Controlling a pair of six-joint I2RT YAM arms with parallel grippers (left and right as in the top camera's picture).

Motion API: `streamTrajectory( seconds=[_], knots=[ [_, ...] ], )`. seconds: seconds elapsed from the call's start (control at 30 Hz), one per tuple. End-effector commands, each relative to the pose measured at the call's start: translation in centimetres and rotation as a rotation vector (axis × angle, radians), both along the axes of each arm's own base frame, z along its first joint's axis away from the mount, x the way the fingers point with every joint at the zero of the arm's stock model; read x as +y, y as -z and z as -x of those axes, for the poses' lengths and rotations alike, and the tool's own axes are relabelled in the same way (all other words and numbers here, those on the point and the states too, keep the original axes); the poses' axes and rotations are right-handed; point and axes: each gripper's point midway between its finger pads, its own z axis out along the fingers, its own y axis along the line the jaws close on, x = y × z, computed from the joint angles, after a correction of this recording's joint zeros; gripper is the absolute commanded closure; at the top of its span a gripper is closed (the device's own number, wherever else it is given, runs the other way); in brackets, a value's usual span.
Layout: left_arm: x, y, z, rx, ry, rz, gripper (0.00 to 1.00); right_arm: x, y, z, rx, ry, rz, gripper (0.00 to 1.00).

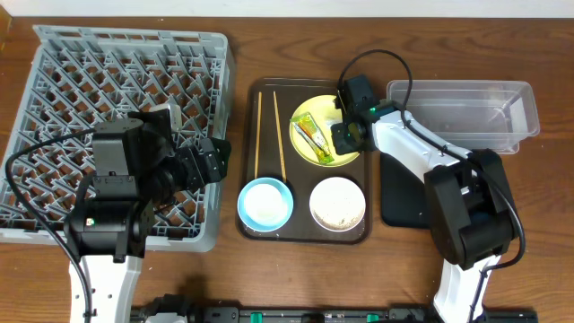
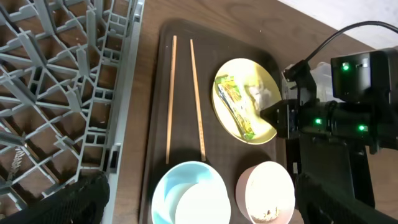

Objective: Sort waste into correct bins and load items into the dishwasher
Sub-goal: 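Grasp the white tissue with the right gripper, drop it in the clear bin, then grasp the green snack wrapper with the right gripper, drop it in the clear bin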

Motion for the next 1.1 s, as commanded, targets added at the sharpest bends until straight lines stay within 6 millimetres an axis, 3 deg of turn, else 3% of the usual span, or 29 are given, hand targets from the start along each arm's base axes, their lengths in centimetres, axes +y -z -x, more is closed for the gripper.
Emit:
streamTrajectory(
  seconds=[0.0, 0.13, 0.2, 0.3, 0.4, 0.57, 0.6, 0.63, 0.67, 0.73, 0.93, 1.07],
  knots=[
    [0.0, -0.7, -0.2, -0.02, 0.008, -0.002, 0.04, 0.5, -3.5, -1.1, -0.08, 0.026, -0.033, 0.99],
    [0.0, -0.7, -0.2, -0.02, 0.008, -0.002, 0.04, -0.3, -9.8, -1.9, -0.205, 0.05, -0.089, 0.99],
    [0.0, -0.7, -0.2, -0.02, 0.008, -0.002, 0.04, -1.8, -13.0, -2.0, -0.266, 0.08, -0.11, 0.99],
    [0.0, -0.7, -0.2, -0.02, 0.008, -0.002, 0.04, -5.0, -16.0, -2.1, -0.32, 0.149, -0.103, 0.99],
    [0.0, -0.7, -0.2, -0.02, 0.008, -0.002, 0.04, -9.1, -16.5, -2.0, -0.317, 0.241, -0.056, 0.99],
    [0.0, -0.7, -0.2, -0.02, 0.008, -0.002, 0.04, -13.9, -14.2, -0.5, -0.194, 0.366, -0.01, 0.98],
    [0.0, -0.7, -0.2, -0.02, 0.008, -0.002, 0.04, -14.4, -14.0, -0.4, -0.185, 0.378, -0.011, 0.91],
    [0.0, -0.7, -0.2, -0.02, 0.008, -0.002, 0.04, -14.5, -14.0, -0.4, -0.181, 0.38, -0.025, 0.71],
    [0.0, -0.7, -0.2, -0.02, 0.008, -0.002, 0.04, -14.4, -14.1, -0.5, -0.181, 0.373, -0.045, 0.57],
    [0.0, -0.7, -0.2, -0.02, 0.008, -0.002, 0.04, -13.6, -14.6, -0.6, -0.19, 0.342, -0.092, 0.45],
    [0.0, -0.7, -0.2, -0.02, 0.008, -0.002, 0.04, -7.2, -16.5, -1.4, -0.249, 0.127, -0.254, 0.44],
    [0.0, -0.7, -0.2, -0.02, 0.008, -0.002, 0.04, -2.4, -16.3, -1.0, -0.268, -0.02, -0.254, 0.42]
  ],
)
